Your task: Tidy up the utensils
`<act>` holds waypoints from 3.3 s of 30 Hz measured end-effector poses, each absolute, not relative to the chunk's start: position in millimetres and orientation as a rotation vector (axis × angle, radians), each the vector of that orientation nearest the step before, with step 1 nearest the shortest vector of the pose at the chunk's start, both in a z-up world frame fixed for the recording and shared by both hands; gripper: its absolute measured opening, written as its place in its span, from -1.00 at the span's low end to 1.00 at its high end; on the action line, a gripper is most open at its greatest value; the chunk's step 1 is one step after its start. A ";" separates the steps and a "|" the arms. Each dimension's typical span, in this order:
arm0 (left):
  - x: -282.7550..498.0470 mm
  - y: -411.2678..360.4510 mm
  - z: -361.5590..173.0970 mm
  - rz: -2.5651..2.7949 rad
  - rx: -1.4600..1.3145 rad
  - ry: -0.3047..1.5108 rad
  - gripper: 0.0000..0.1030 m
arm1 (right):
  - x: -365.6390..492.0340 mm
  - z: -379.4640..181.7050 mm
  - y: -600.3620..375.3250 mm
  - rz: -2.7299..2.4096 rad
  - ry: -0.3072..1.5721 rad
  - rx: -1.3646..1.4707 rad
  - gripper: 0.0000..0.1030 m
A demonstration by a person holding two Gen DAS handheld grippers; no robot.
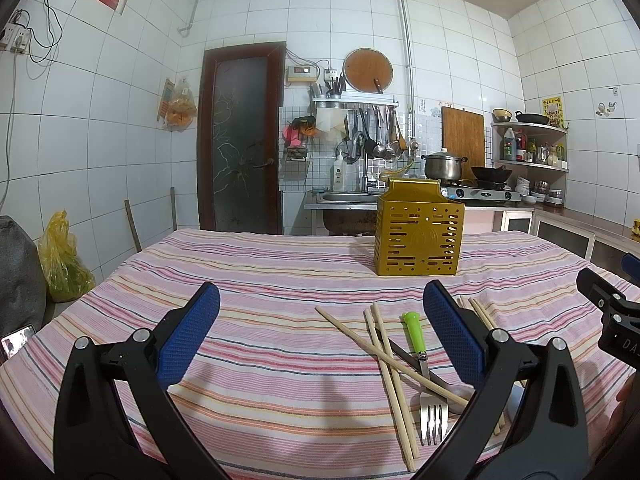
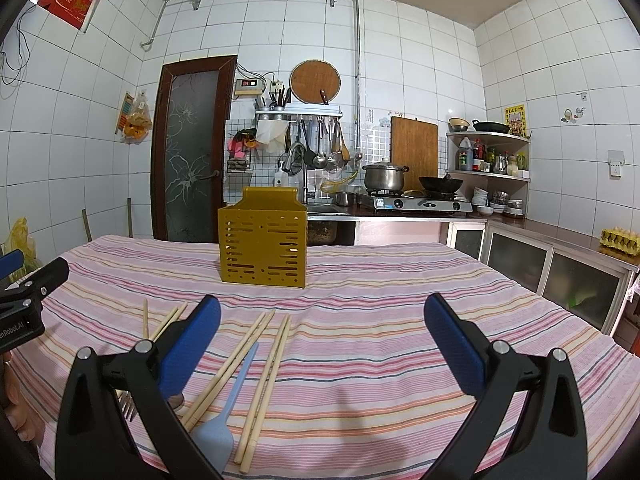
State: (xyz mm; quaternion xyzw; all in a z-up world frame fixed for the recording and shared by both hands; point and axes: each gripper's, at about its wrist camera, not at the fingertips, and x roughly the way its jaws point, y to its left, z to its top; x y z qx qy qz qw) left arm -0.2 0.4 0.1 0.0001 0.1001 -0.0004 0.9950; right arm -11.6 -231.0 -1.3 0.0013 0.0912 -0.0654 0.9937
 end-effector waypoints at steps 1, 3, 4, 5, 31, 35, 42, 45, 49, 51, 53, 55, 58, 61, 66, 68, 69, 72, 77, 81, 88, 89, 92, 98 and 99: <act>-0.1 0.4 0.1 -0.001 0.000 0.201 0.90 | -11.3 -1.5 -231.0 -0.131 0.183 0.003 0.93; -0.2 0.5 0.1 -0.001 0.000 0.201 0.90 | -10.7 -1.9 -231.0 -0.131 0.182 0.003 0.93; -0.3 0.5 0.2 -0.001 0.000 0.200 0.90 | -10.3 -2.1 -231.0 -0.131 0.182 0.003 0.93; -0.3 0.4 0.1 -0.001 0.000 0.200 0.90 | -10.0 -2.2 -231.0 -0.131 0.183 0.003 0.93; -0.2 0.4 0.1 -0.001 0.000 0.200 0.90 | -9.7 -2.5 -230.3 -0.131 0.181 0.003 0.93; -0.2 0.4 0.1 -0.001 0.000 0.200 0.90 | -10.0 -2.7 -230.1 -0.131 0.181 0.003 0.93; -0.4 0.5 0.1 -0.001 0.000 0.200 0.90 | -9.9 -2.9 -229.8 -0.131 0.181 0.003 0.93; -0.2 0.4 0.1 -0.001 0.001 0.201 0.90 | -9.7 -2.9 -229.6 -0.131 0.180 0.003 0.93; -0.2 0.4 0.1 -0.001 0.000 0.200 0.90 | -9.8 -2.9 -229.7 -0.131 0.180 0.003 0.93; 0.0 0.4 0.1 -0.001 0.001 0.202 0.90 | -9.6 -3.1 -229.9 -0.131 0.180 0.004 0.93; -0.2 0.5 0.1 -0.001 0.000 0.201 0.90 | -9.8 -3.1 -230.1 -0.131 0.181 0.004 0.93; -0.7 0.7 0.2 0.000 -0.002 0.200 0.90 | -9.7 -3.2 -230.1 -0.131 0.182 0.004 0.93; -1.3 -0.2 0.4 0.001 -0.001 0.196 0.90 | -9.9 -3.3 -230.4 -0.131 0.181 0.005 0.93; -2.2 -0.3 0.8 0.001 -0.003 0.200 0.90 | -9.1 -3.9 -230.6 -0.131 0.182 0.009 0.93; 2.8 -0.9 1.5 0.001 -0.003 0.202 0.90 | -9.6 -3.1 -235.2 -0.127 0.183 0.025 0.93; 2.9 -0.8 1.5 0.001 -0.003 0.203 0.90 | -5.8 -2.6 -237.5 -0.126 0.180 0.029 0.93; 2.6 -0.9 1.7 0.001 -0.004 0.202 0.90 | -6.9 -3.3 -237.6 -0.127 0.179 0.029 0.93; 3.1 -1.0 1.5 0.002 -0.002 0.205 0.90 | -9.4 -4.6 -239.1 -0.127 0.176 0.026 0.93; 2.7 -0.6 -3.9 0.008 -0.005 0.213 0.90 | -10.2 -4.4 -237.7 -0.127 0.171 0.018 0.93; 3.6 2.1 -4.2 0.008 -0.015 0.221 0.90 | -11.5 -4.5 -234.9 -0.131 0.168 0.009 0.93; 6.3 2.4 -4.0 0.016 -0.021 0.231 0.90 | -15.2 -3.3 -232.6 -0.143 0.154 0.003 0.93; 6.2 2.3 -3.6 0.018 -0.019 0.231 0.90 | -15.3 -3.4 -231.8 -0.143 0.156 0.004 0.93; 5.5 0.5 -2.9 0.022 -0.010 0.231 0.90 | -15.4 -3.1 -231.9 -0.140 0.160 0.006 0.93; 4.7 -1.4 -1.4 0.050 0.004 0.231 0.91 | -12.8 -2.6 -235.8 -0.115 0.175 0.023 0.93; 3.9 -1.3 -1.1 0.057 0.004 0.229 0.90 | -10.8 -3.1 -236.1 -0.113 0.185 0.026 0.93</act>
